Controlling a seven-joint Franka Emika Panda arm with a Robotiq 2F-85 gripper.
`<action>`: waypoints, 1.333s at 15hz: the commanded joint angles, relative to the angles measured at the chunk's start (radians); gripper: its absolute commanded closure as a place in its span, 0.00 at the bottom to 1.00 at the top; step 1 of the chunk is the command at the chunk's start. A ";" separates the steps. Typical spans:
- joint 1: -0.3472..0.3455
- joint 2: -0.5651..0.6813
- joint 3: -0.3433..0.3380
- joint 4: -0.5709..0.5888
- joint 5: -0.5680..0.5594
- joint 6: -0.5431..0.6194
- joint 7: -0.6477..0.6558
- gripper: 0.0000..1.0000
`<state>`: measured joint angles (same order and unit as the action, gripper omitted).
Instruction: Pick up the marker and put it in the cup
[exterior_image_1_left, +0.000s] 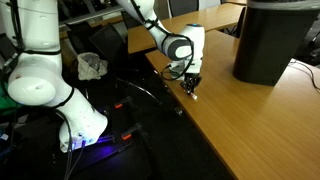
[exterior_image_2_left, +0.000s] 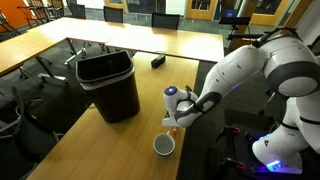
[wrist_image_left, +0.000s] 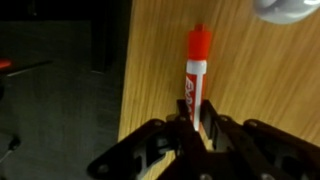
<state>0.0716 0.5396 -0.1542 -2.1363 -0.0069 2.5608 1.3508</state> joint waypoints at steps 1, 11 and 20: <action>-0.055 -0.058 0.036 -0.015 0.090 -0.005 -0.142 0.95; -0.169 -0.197 0.138 0.024 0.625 -0.298 -0.571 0.95; -0.137 -0.126 0.175 0.093 0.851 -0.425 -0.692 0.95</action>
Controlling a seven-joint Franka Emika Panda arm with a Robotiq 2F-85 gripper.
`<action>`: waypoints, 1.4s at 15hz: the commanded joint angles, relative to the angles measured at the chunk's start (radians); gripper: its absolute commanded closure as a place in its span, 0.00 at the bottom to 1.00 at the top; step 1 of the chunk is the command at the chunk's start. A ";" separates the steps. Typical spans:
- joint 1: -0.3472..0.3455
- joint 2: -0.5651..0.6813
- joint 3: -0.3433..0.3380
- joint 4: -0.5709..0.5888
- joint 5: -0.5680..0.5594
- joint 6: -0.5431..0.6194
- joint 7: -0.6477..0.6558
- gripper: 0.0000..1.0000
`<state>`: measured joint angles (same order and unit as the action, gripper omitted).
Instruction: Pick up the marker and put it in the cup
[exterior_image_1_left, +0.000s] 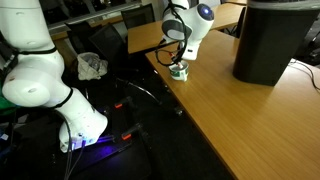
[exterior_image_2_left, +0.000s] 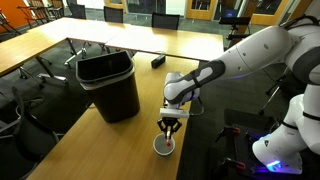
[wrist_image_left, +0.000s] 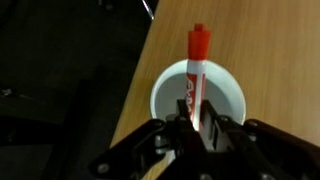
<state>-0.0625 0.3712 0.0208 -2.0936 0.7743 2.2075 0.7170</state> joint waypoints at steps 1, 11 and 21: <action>0.000 0.063 -0.001 0.067 0.091 -0.093 -0.068 0.95; 0.014 0.208 -0.037 0.187 0.132 -0.162 -0.071 0.95; 0.018 0.207 -0.039 0.203 0.118 -0.168 -0.076 0.41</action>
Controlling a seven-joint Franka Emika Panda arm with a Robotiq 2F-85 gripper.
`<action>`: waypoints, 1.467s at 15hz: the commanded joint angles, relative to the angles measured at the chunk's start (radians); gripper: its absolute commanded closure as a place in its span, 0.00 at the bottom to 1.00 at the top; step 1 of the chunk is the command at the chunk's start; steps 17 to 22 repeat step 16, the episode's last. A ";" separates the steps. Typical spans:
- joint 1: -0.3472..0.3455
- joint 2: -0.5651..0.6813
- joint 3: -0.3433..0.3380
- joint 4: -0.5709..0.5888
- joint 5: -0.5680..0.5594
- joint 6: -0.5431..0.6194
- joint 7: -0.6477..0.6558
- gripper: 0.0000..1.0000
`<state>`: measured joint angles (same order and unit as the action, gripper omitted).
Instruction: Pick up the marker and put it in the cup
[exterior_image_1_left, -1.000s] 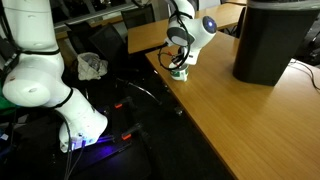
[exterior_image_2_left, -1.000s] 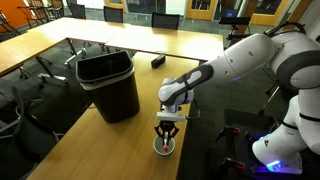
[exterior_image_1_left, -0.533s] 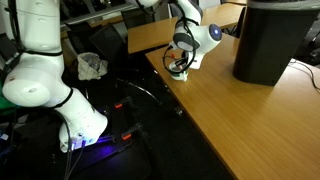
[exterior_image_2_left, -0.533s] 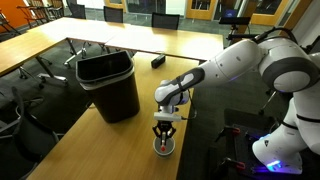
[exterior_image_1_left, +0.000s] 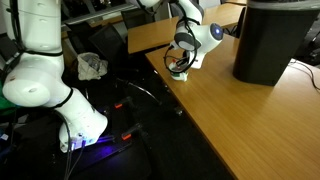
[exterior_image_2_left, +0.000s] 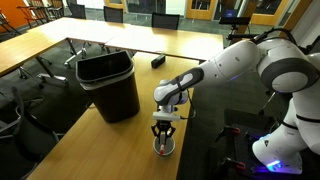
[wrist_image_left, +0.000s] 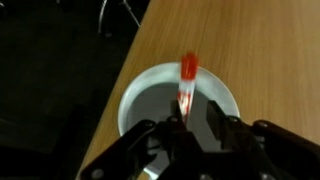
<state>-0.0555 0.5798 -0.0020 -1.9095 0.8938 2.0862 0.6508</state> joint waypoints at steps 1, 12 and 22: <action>0.009 -0.013 -0.011 0.014 0.007 -0.053 -0.025 0.34; 0.072 -0.176 -0.069 -0.021 -0.249 -0.136 0.185 0.00; 0.077 -0.235 -0.066 -0.061 -0.326 -0.137 0.203 0.00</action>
